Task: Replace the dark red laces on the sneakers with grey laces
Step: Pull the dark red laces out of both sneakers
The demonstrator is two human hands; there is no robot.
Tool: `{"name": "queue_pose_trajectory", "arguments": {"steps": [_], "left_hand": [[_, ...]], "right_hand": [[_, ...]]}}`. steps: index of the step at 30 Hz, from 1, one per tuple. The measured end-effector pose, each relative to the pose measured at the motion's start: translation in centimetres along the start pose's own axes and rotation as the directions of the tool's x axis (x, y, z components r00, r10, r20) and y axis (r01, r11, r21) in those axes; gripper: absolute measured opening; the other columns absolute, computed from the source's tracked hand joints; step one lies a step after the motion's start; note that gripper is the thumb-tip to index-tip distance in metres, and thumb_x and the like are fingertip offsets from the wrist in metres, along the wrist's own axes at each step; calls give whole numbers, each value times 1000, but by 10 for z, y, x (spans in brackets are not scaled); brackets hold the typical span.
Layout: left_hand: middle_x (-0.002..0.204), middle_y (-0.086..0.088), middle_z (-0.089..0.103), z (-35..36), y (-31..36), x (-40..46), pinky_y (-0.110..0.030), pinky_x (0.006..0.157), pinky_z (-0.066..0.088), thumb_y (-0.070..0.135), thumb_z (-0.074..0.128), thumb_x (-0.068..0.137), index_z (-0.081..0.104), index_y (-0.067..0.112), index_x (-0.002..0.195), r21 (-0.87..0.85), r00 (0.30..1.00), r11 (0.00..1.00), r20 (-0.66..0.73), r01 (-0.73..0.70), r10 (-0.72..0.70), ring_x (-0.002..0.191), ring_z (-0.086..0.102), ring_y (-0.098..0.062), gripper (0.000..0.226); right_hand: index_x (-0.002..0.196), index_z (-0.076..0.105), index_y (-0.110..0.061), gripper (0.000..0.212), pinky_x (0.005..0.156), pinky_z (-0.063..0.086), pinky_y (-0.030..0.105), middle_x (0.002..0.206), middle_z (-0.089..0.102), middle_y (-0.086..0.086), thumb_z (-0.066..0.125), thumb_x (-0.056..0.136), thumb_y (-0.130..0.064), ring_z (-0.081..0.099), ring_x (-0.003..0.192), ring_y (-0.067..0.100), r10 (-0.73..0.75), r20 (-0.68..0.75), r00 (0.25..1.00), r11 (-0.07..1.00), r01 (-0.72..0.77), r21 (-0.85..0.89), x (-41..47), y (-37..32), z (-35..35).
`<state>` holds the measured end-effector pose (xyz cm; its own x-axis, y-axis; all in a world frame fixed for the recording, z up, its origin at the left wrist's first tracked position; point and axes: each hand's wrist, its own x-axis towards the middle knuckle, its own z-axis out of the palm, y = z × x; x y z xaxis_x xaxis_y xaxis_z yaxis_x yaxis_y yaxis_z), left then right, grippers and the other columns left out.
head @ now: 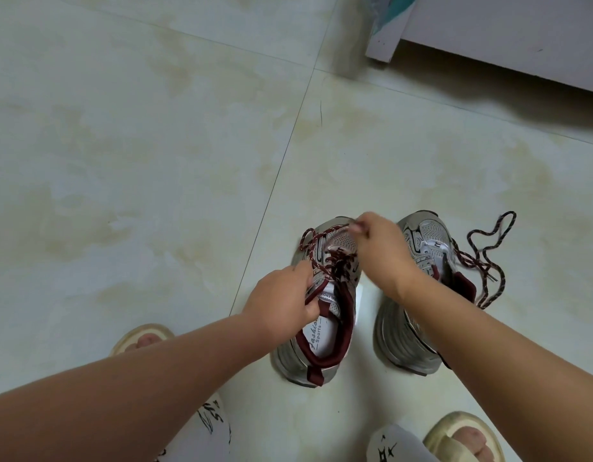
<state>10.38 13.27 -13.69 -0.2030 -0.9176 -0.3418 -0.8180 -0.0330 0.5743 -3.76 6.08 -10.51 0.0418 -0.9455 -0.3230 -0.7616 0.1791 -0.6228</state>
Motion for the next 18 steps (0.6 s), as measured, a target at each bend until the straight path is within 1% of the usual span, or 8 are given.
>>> {"name": "queue_pose_trajectory", "arguments": {"steps": [2, 4, 6, 8, 11, 14, 16, 18], "left_hand": [[71, 8, 42, 0, 0, 0, -25, 59, 29, 27, 56, 85, 37, 20, 87, 1, 1000, 1000, 1, -5, 5, 67, 43, -16, 21], [70, 9, 41, 0, -1, -1, -25, 60, 29, 28, 57, 85, 37, 20, 87, -5, 1000, 1000, 2, -4, 4, 67, 43, -16, 21], [73, 7, 44, 0, 0, -1, -26, 60, 30, 29, 57, 85, 38, 20, 87, -12, 1000, 1000, 2, 1, -1, 68, 43, -16, 22], [74, 6, 46, -1, 0, -1, -25, 61, 30, 29, 57, 85, 38, 20, 87, -16, 1000, 1000, 3, 2, -2, 69, 44, -17, 22], [76, 6, 46, -1, 0, -1, -26, 61, 30, 29, 57, 85, 38, 20, 88, -9, 1000, 1000, 3, -4, 4, 70, 44, -17, 22], [77, 4, 47, -2, 1, 0, -26, 61, 30, 30, 57, 86, 38, 19, 88, 3, 1000, 1000, 3, -4, 4, 70, 44, -18, 22], [77, 4, 47, -2, 2, 0, -27, 61, 31, 31, 57, 86, 39, 19, 88, 14, 1000, 1000, 4, -9, 9, 70, 44, -18, 22], [75, 5, 46, -2, 1, 0, -28, 61, 32, 31, 57, 85, 39, 18, 88, 23, 1000, 1000, 11, -22, 22, 69, 44, -18, 22]], "right_hand": [[90, 52, -12, 15, 56, 31, 26, 81, 50, 2, 41, 98, -17, 43, 67, 16, 131, -133, 982, 968, -98, 229, 8, 2, -13], [96, 49, -10, 11, 65, 36, 28, 82, 50, 2, 47, 96, -21, 47, 78, 22, 173, -171, 970, 958, -125, 259, 16, 5, -23], [124, 41, -7, 46, 85, 42, 35, 109, 53, 10, 60, 89, -29, 50, 104, 27, 198, -119, 973, 979, -189, 79, 13, 6, -24], [130, 36, -8, 63, 99, 36, 38, 126, 46, 14, 67, 82, -35, 40, 121, 30, 130, -112, 985, 961, -153, -229, 1, 7, -21], [107, 58, -7, 37, 90, 44, 38, 111, 58, 13, 60, 87, -38, 51, 107, 28, -14, 83, 996, 845, 56, -532, -18, 8, -11], [91, 68, -3, 31, 74, 46, 33, 91, 67, 14, 54, 91, -30, 60, 87, 28, 53, 262, 964, 896, 70, -437, -29, 11, -3], [89, 67, -1, 27, 71, 45, 33, 87, 66, 14, 55, 91, -26, 59, 83, 28, 74, 255, 964, 944, 15, -329, -30, 13, -2], [88, 65, 2, 24, 70, 45, 36, 86, 65, 17, 54, 90, -20, 58, 80, 30, 53, 286, 957, 941, 48, -335, -29, 12, -2]]}}
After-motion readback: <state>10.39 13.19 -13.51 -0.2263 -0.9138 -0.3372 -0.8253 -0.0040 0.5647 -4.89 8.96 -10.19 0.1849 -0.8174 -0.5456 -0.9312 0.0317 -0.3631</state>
